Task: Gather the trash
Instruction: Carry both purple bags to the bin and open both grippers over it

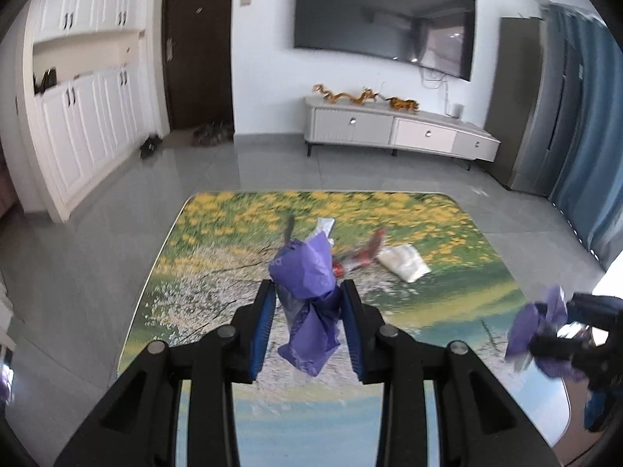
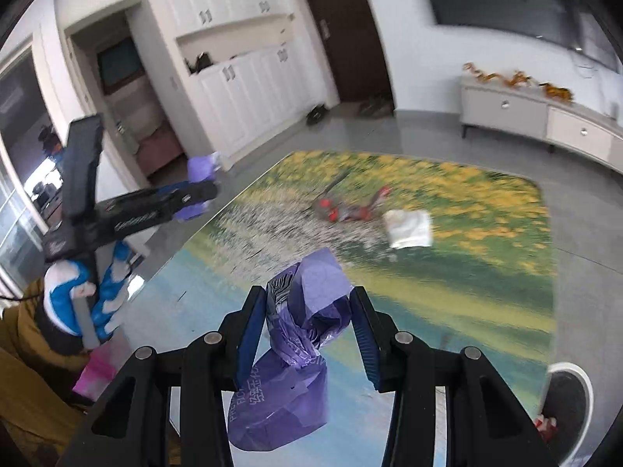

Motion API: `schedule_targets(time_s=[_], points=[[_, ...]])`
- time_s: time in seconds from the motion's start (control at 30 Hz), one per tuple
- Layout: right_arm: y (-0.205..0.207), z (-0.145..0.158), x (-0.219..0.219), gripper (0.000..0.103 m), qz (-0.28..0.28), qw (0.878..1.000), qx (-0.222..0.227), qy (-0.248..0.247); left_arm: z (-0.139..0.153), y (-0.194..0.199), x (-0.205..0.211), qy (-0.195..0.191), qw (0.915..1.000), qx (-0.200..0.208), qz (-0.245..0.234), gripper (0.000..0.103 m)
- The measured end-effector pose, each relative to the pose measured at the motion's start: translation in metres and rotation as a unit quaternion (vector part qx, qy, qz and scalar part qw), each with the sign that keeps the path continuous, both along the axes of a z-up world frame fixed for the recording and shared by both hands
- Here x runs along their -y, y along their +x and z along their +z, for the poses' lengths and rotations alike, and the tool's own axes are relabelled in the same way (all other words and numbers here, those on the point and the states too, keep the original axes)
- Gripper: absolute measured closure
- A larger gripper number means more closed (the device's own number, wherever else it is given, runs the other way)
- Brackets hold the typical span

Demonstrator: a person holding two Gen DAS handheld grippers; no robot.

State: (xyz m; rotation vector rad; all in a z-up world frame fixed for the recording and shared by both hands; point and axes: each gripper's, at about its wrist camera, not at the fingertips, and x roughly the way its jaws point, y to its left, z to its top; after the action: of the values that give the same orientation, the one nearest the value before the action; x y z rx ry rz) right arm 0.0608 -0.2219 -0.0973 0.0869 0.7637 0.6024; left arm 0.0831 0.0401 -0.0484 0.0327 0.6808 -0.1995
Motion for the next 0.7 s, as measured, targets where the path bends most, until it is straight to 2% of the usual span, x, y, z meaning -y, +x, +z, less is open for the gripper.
schedule_targets(time_s=[0.1,0.3,0.53,0.7], points=[[-0.012,0.010,0.022,0.061,-0.030,0.999,0.015,0.001,0.011,-0.015,0.016,0.009,0.9997,0.016,-0.015,0.071],[-0.026,0.021,0.061,0.061,-0.086,0.996,0.039,0.007,0.018,-0.030,0.040,0.012,0.9991,0.019,-0.036,0.071],[-0.032,0.018,0.094,0.061,-0.130,0.990,0.055,0.005,0.014,-0.037,0.067,0.038,0.9980,0.014,-0.049,0.071],[-0.036,0.004,0.128,0.061,-0.161,0.985,0.051,0.025,0.009,-0.037,0.092,0.062,0.9960,0.006,-0.064,0.071]])
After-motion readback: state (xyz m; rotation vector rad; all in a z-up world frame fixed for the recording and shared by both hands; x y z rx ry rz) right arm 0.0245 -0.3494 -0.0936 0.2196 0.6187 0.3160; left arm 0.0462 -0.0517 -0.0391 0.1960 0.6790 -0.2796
